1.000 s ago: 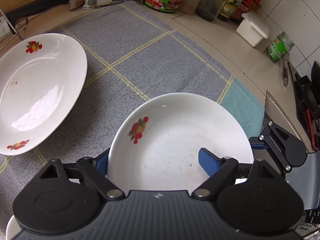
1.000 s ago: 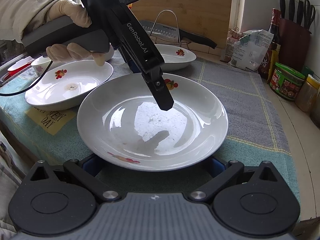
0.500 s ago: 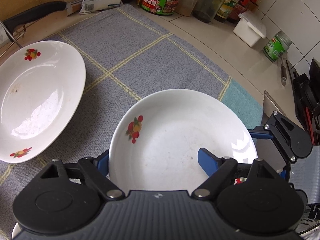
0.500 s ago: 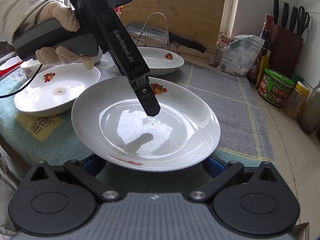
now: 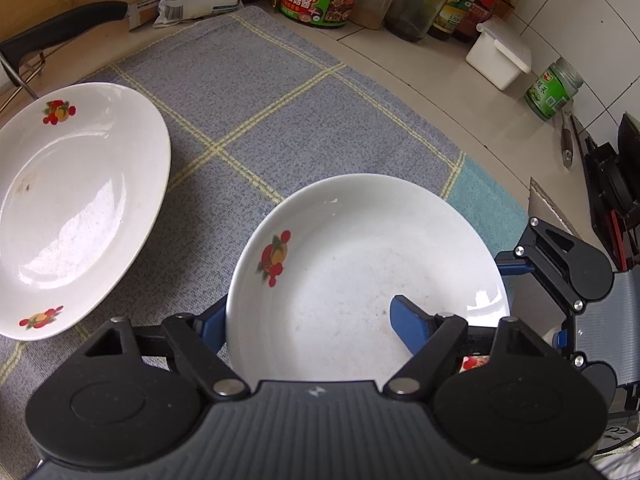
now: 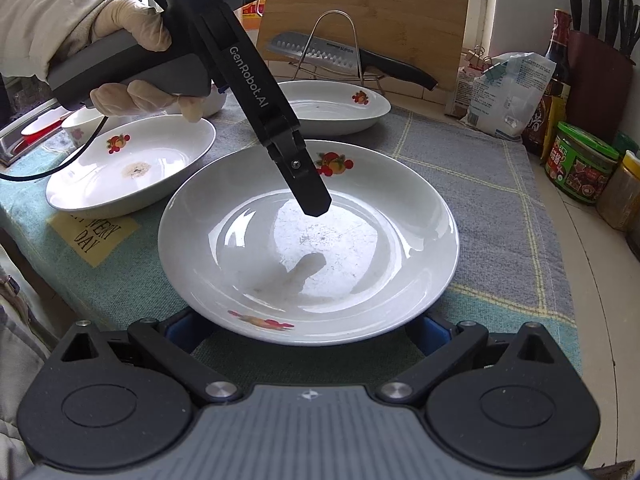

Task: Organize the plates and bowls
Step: 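Carry the deep plate with the left tool toward the other deep plate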

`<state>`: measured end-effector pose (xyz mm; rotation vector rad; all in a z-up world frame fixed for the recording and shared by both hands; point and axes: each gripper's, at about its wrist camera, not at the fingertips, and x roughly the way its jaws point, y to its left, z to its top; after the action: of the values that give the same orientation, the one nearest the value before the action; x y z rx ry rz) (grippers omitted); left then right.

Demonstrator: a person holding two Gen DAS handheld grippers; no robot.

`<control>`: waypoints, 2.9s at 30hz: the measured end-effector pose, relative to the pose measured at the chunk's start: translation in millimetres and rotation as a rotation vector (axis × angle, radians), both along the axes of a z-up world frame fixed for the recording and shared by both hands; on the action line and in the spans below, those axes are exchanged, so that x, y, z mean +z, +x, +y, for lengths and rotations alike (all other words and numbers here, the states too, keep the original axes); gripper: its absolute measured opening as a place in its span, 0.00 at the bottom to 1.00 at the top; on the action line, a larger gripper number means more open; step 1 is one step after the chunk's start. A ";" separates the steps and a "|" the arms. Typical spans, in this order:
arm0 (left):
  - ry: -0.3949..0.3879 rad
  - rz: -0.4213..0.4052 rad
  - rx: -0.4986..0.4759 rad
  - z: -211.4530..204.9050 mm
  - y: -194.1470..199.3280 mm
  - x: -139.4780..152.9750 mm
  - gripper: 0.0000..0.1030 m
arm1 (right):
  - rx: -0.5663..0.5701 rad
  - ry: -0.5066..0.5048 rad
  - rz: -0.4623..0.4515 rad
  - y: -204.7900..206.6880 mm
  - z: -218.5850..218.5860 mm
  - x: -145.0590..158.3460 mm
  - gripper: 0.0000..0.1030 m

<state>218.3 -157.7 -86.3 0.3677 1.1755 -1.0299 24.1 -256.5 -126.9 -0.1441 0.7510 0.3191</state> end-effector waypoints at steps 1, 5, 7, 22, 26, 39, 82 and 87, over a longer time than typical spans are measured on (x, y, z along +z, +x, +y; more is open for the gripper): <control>-0.001 -0.001 0.000 -0.7 0.2 -0.2 0.79 | 0.004 0.001 0.001 0.5 -0.4 -0.3 1.00; 0.002 -0.005 -0.008 -2.3 -0.1 -1.3 0.78 | 0.004 -0.018 0.000 0.9 3.1 -0.1 1.00; 0.007 -0.010 -0.010 -2.3 -1.1 -0.7 0.78 | -0.001 -0.029 -0.003 -0.3 4.6 0.3 1.00; -0.039 -0.080 -0.008 -10.8 0.8 16.5 0.78 | -0.019 -0.089 -0.052 1.9 -2.0 16.1 1.00; -0.062 -0.104 -0.005 -20.5 8.9 20.6 0.78 | -0.025 -0.111 -0.067 10.0 -11.9 19.0 1.00; -0.100 -0.137 -0.005 -68.2 46.8 11.0 0.78 | -0.064 -0.132 -0.067 48.0 -58.4 16.7 1.00; -0.070 -0.140 0.019 -109.4 84.3 -14.1 0.78 | -0.096 -0.089 -0.018 87.8 -96.5 -0.5 1.00; -0.070 -0.153 0.010 -109.6 81.6 -14.1 0.83 | -0.100 -0.091 -0.015 89.1 -97.5 -1.7 1.00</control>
<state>299.9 -267.4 -100.4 0.3786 1.0005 -1.0135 113.2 -354.0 -128.6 -0.1937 0.7560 0.1885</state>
